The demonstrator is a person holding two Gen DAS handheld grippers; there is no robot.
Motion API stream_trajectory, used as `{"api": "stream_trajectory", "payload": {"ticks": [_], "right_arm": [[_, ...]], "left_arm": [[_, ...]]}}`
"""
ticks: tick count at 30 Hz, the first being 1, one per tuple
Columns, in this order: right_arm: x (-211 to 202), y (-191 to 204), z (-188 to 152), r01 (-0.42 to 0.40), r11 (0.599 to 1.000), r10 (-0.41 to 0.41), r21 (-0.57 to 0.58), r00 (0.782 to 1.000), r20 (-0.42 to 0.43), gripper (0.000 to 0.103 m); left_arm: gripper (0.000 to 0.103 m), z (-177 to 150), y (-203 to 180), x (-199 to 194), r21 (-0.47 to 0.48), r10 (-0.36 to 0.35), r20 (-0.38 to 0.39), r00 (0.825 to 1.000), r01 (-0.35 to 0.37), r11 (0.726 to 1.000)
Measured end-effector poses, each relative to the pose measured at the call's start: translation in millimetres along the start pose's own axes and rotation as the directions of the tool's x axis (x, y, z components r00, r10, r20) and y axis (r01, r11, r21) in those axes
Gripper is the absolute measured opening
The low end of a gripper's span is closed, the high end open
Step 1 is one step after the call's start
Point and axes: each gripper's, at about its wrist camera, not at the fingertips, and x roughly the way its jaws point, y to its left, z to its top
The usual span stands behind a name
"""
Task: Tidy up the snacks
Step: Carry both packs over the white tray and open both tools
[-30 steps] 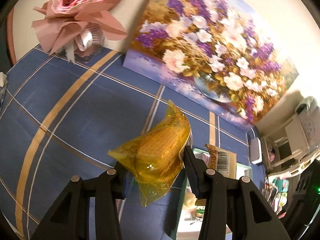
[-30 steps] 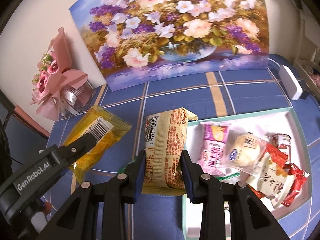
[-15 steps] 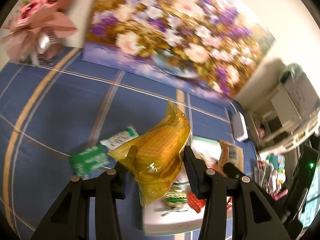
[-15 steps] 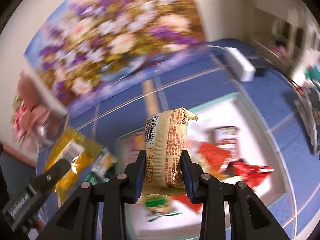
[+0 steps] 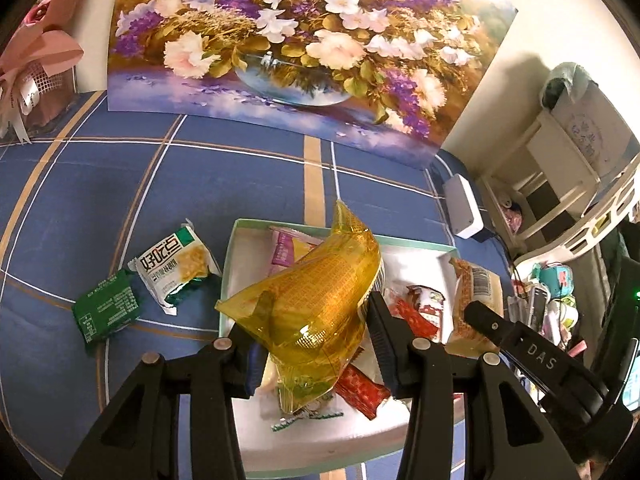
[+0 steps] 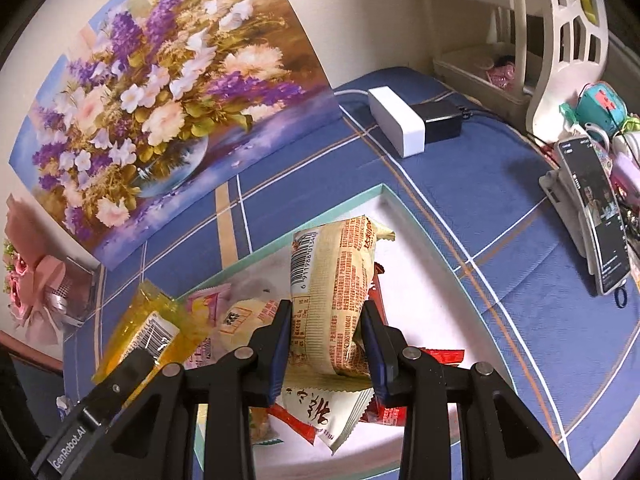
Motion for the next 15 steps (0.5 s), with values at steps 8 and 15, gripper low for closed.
{"api": "stream_trajectory", "payload": {"ticks": [8,15], "right_arm": [[25,-2,-7,0.002,1.0,-0.001,0.008,0.998,-0.064,0.036],[36,0,-10,0.002,1.0,-0.002,0.004,0.996,-0.091,0.036]], "left_arm": [[0.047,-1,11,20,-0.025,0.035,-0.011,0.999,-0.036,0.999],[0.048,-6,6,33,-0.024,0.024,-0.038,0.999,-0.025,0.999]]}}
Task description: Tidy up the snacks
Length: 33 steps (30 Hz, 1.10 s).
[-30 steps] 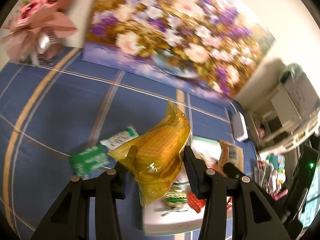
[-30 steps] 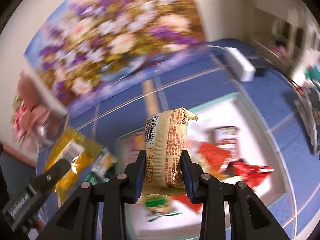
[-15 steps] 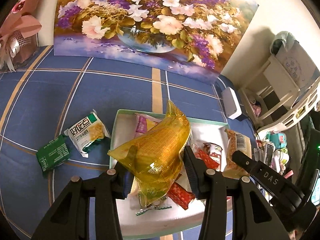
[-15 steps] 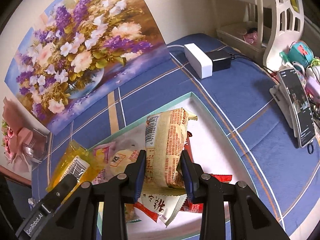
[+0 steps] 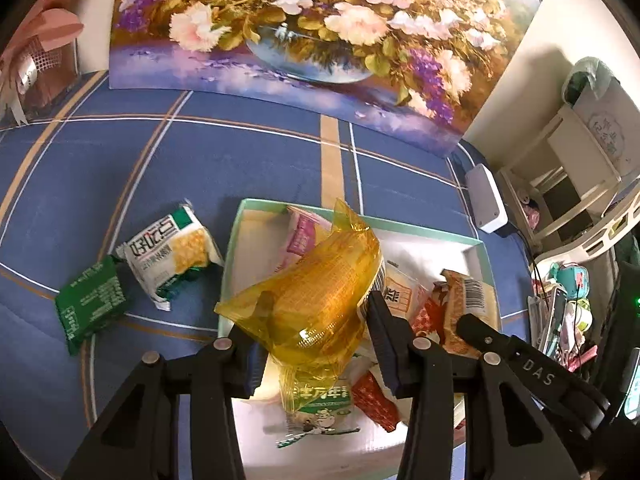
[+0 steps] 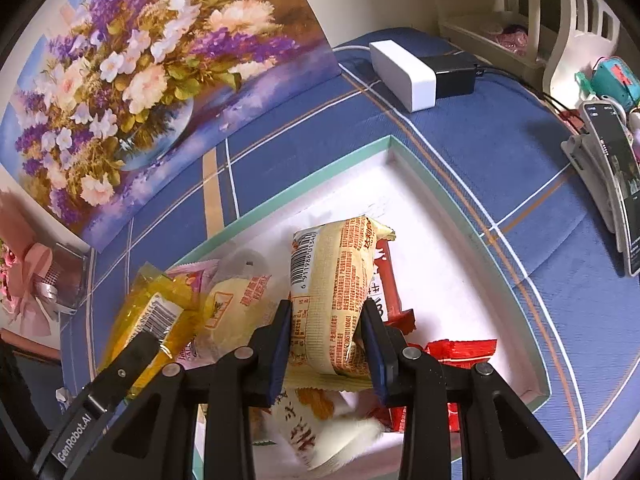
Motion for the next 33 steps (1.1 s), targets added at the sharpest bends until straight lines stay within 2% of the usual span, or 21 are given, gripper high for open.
{"api": "stream_trajectory", "payload": {"ticks": [11,18,20,21,25,27,33], "right_arm": [[2,1,1,0.007,1.0,-0.007,-0.006,1.0,-0.002,0.036],[1,2,1,0.03,0.999,-0.03,-0.017,1.0,-0.004,0.039],[0,2,1,0.036,0.999,-0.036,-0.011,0.999,-0.003,0.045],[-1,1,1,0.037,0.999,-0.037,-0.009,0.999,-0.002,0.051],[-5,0,1,0.041,0.999,-0.041,-0.011,0.999,0.006,0.054],[-9,0,1,0.041,0.999,-0.041,-0.011,0.999,0.01,0.06],[-23,4,2,0.05,0.998,-0.048,-0.027,0.998,0.04,0.064]], "left_arm": [[0.045,-15,-18,24,0.04,-0.005,-0.107,0.994,0.01,0.999],[0.045,-12,-28,12,0.067,-0.011,-0.105,0.994,0.018,0.998],[0.045,-10,-27,8,0.063,-0.013,-0.104,0.995,0.019,0.998],[0.045,-9,-26,5,0.062,-0.013,-0.103,0.995,0.02,0.998],[0.049,-8,-23,-3,0.055,-0.012,-0.112,0.994,0.018,0.998],[0.058,-7,-22,-6,0.046,-0.011,-0.117,0.993,0.017,0.999],[0.061,-5,-18,-17,0.027,-0.017,-0.105,0.994,0.02,0.999]]}}
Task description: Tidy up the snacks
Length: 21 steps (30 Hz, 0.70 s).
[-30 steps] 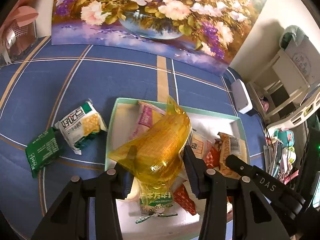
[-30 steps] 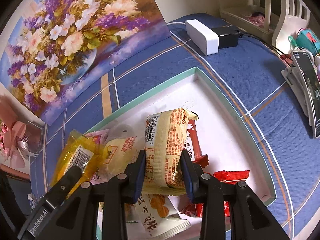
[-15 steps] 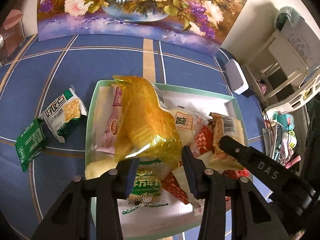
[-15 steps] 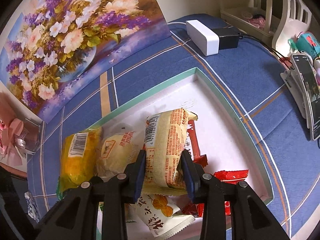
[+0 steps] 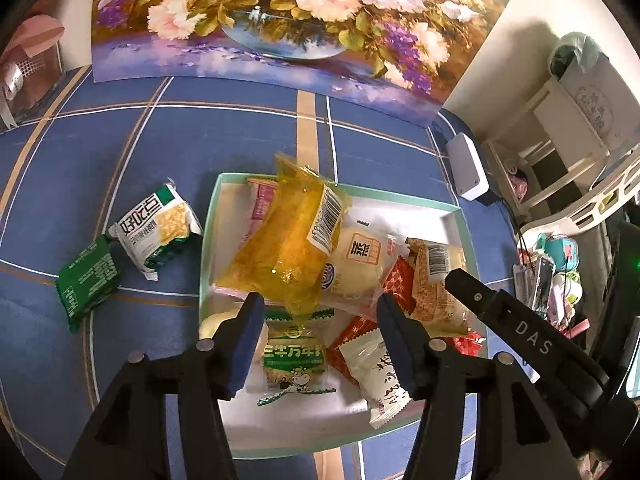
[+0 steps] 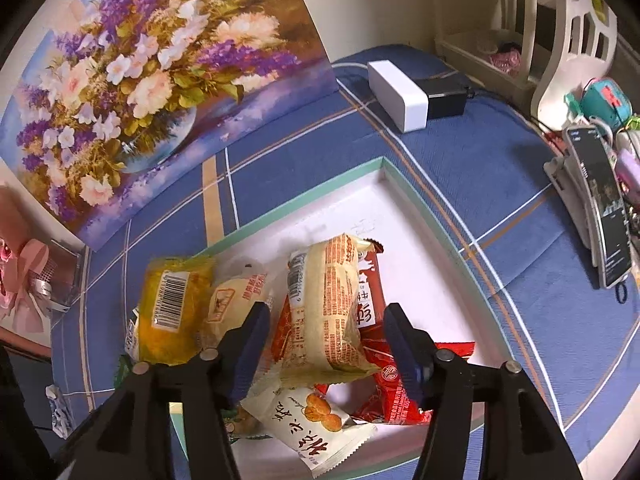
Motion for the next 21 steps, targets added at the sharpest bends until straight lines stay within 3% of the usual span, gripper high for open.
{"api": "stream_trajectory", "payload": {"ticks": [7,14,17,21], "right_arm": [[-6,12,-1,0.006,0.999,-0.005,-0.038,1.0,0.004,0.065],[-8,28,-5,0.011,0.997,-0.011,-0.083,1.0,0.007,0.065],[-9,37,-7,0.017,0.995,-0.016,-0.102,1.0,0.006,0.068],[-10,55,-9,0.013,0.99,-0.013,-0.142,1.0,0.006,0.071]], "left_arm": [[0.063,8,15,-11,-0.034,0.058,0.05,0.997,-0.056,0.998],[0.073,15,42,-16,-0.094,0.145,0.078,0.986,-0.138,0.986],[0.087,17,56,-15,-0.124,0.193,0.073,0.978,-0.183,0.975],[0.091,19,79,-16,-0.168,0.289,0.078,0.954,-0.273,0.947]]}}
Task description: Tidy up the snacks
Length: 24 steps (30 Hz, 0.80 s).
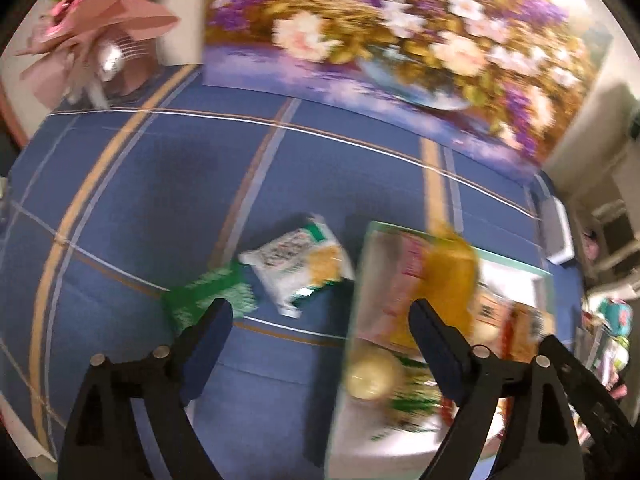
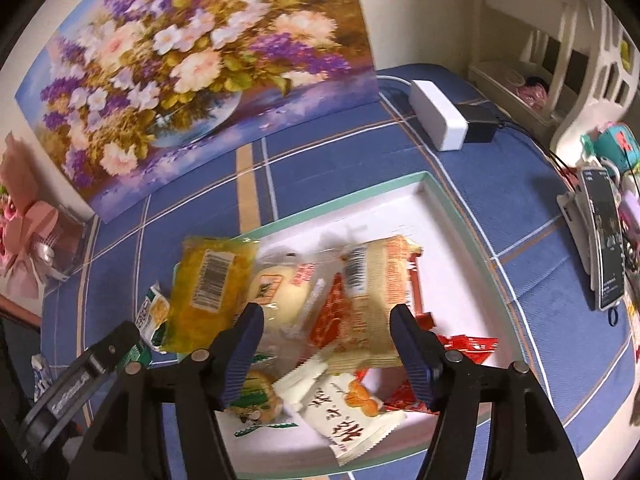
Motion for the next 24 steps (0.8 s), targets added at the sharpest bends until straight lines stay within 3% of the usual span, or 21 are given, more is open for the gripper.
{"api": "stream_trajectory", "payload": {"ticks": [5,7,12,24], "right_arm": [[1,17,0,-0.013,1.0,0.013,-0.026,1.0,0.002,0.08],[1,23,-1,-0.014,0.999,0.014,-0.032,1.0,0.008,0.09],[0,30,-2,-0.017,0.999,0.018,-0.039,1.0,0.021,0.102],[-3,58,-3,-0.043,0.997,0.047,-0.065,0.997,0.055,0.103]], "left_arm": [[0.097,6,20,0,-0.01,0.098,0.033,0.995,-0.098,0.995],[0.099,7,25,-3,-0.015,0.115,0.045,0.992,-0.114,0.993],[0.099,11,36,-7,-0.036,0.126,0.06,0.99,-0.124,0.992],[0.099,21,70,-16,-0.119,0.126,0.101,0.987,-0.114,0.986]]}}
